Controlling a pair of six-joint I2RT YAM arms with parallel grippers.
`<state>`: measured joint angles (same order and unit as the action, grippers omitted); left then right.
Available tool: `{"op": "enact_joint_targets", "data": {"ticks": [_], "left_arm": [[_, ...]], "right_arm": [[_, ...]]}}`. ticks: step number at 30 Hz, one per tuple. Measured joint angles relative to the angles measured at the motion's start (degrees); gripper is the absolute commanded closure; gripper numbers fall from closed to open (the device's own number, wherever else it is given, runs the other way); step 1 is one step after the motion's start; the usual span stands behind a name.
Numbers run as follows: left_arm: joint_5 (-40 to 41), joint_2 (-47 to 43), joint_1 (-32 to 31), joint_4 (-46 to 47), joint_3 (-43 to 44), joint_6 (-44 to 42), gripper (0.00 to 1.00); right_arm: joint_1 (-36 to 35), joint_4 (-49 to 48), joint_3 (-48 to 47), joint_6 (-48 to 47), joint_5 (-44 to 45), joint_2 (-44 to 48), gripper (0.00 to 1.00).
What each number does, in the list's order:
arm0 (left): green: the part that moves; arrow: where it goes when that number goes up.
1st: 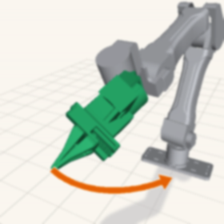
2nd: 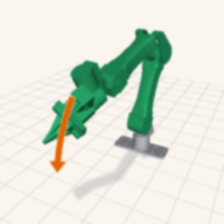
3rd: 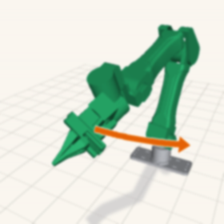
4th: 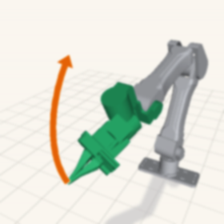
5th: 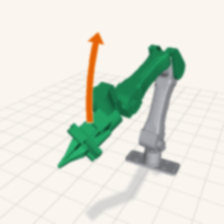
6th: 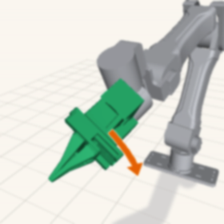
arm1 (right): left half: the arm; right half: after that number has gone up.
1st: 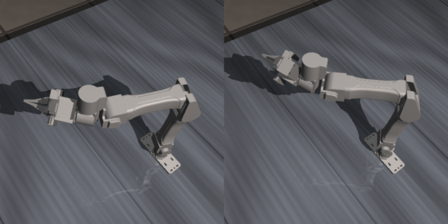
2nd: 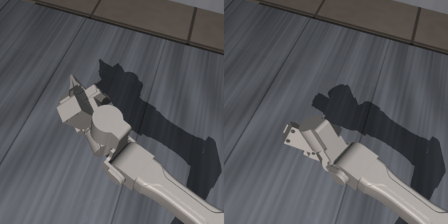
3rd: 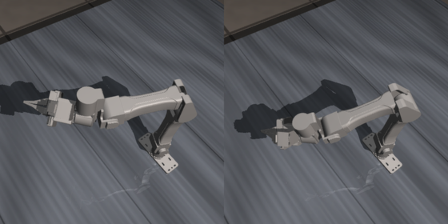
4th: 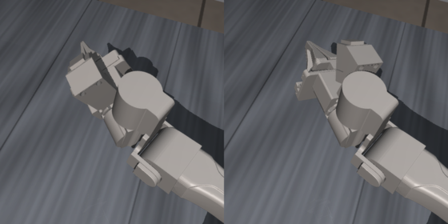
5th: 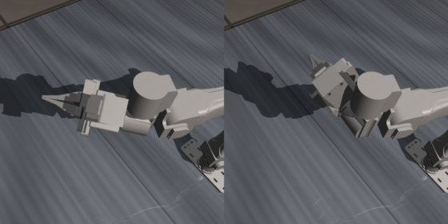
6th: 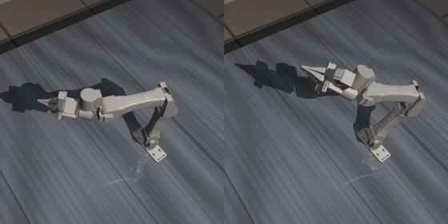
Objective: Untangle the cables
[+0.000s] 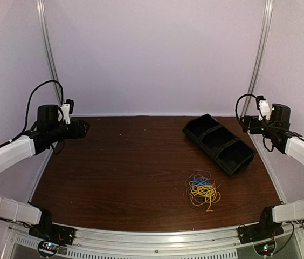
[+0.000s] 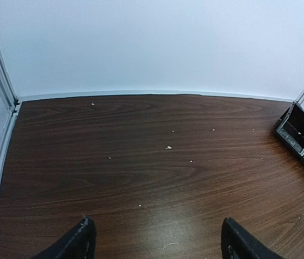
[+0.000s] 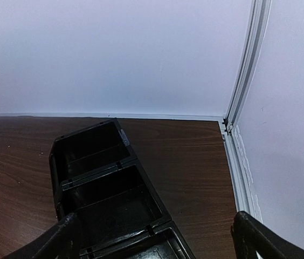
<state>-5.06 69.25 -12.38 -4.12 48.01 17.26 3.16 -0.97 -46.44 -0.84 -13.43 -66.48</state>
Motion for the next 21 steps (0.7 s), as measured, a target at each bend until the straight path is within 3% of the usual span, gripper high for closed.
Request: {"op": "enact_joint_targets", "data": {"ticks": [9, 17, 21], "left_arm": [[-11.0, -0.8, 1.5, 6.7, -1.5, 0.0, 0.23], [-15.4, -0.8, -0.9, 8.7, -1.5, -2.0, 0.29], [-15.0, 0.1, -4.6, 7.2, -0.5, -4.2, 0.30]], "right_arm": [[0.7, -2.1, 2.8, -4.1, -8.1, 2.6, 0.02], [-0.3, 7.0, -6.0, -12.7, -12.3, 0.6, 0.23], [-4.2, 13.1, -12.1, -17.4, -11.7, -3.3, 0.34]]}}
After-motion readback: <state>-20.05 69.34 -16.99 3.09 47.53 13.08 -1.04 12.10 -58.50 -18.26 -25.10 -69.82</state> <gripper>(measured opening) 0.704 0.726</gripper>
